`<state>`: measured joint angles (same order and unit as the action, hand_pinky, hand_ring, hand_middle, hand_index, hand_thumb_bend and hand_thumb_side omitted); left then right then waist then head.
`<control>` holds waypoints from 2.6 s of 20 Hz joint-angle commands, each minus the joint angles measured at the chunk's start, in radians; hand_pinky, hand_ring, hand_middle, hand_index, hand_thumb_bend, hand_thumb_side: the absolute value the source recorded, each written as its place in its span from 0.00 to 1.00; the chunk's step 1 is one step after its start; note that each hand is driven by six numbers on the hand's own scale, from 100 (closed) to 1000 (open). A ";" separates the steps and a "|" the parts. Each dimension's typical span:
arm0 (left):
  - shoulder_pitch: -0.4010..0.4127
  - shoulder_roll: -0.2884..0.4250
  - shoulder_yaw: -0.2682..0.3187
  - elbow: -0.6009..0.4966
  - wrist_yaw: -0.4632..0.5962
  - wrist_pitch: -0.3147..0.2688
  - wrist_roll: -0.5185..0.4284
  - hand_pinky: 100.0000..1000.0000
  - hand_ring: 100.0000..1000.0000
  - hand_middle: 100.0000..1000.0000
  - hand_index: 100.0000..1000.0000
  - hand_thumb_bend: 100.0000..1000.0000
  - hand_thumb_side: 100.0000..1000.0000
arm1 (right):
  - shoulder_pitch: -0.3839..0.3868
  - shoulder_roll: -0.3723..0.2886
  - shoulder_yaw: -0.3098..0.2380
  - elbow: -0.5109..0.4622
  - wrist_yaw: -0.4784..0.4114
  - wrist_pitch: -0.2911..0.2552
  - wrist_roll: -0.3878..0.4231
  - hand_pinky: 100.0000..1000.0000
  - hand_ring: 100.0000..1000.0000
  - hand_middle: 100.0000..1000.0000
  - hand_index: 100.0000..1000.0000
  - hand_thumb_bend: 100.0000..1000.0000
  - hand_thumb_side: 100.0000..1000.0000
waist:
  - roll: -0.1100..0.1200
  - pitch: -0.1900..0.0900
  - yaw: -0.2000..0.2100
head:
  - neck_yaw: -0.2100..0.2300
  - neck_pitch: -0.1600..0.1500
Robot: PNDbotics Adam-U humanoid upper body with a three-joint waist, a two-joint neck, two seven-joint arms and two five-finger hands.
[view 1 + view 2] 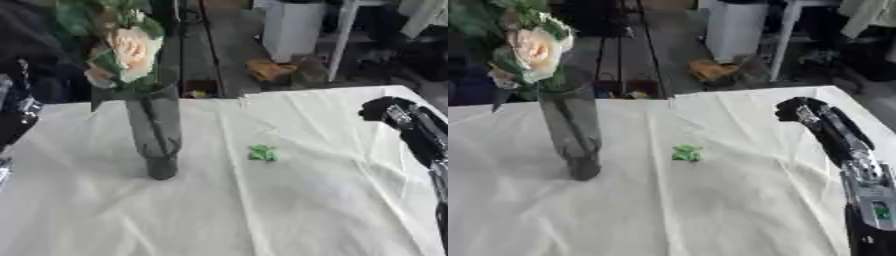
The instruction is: Arrange flowers into the vase.
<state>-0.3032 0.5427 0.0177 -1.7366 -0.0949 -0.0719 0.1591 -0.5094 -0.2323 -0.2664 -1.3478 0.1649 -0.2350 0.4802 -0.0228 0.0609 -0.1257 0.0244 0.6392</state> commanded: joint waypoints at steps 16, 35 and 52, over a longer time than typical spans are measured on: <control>0.060 -0.050 0.029 -0.103 0.123 -0.154 -0.023 0.73 0.71 0.69 0.76 0.87 0.89 | -0.010 -0.014 -0.005 -0.020 -0.001 0.003 -0.009 0.77 0.71 0.46 0.68 0.00 0.80 | 0.008 -0.013 0.006 | 0.076 -0.001; 0.086 -0.059 0.027 -0.090 0.149 -0.193 -0.060 0.74 0.71 0.70 0.79 0.82 0.94 | -0.007 -0.013 -0.003 -0.028 -0.012 0.005 -0.011 0.77 0.71 0.47 0.69 0.00 0.78 | 0.013 -0.017 0.009 | 0.070 -0.006; 0.098 -0.067 0.017 -0.079 0.151 -0.199 -0.080 0.74 0.71 0.70 0.79 0.80 0.94 | -0.004 -0.014 -0.004 -0.028 -0.011 0.006 -0.011 0.77 0.71 0.46 0.68 0.00 0.78 | 0.012 -0.018 0.009 | 0.056 -0.005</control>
<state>-0.1964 0.4649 0.0343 -1.8083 0.0522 -0.2694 0.0836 -0.5009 -0.2323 -0.2702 -1.3506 0.1565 -0.2286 0.4694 -0.0114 0.0548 -0.1172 0.0849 0.6393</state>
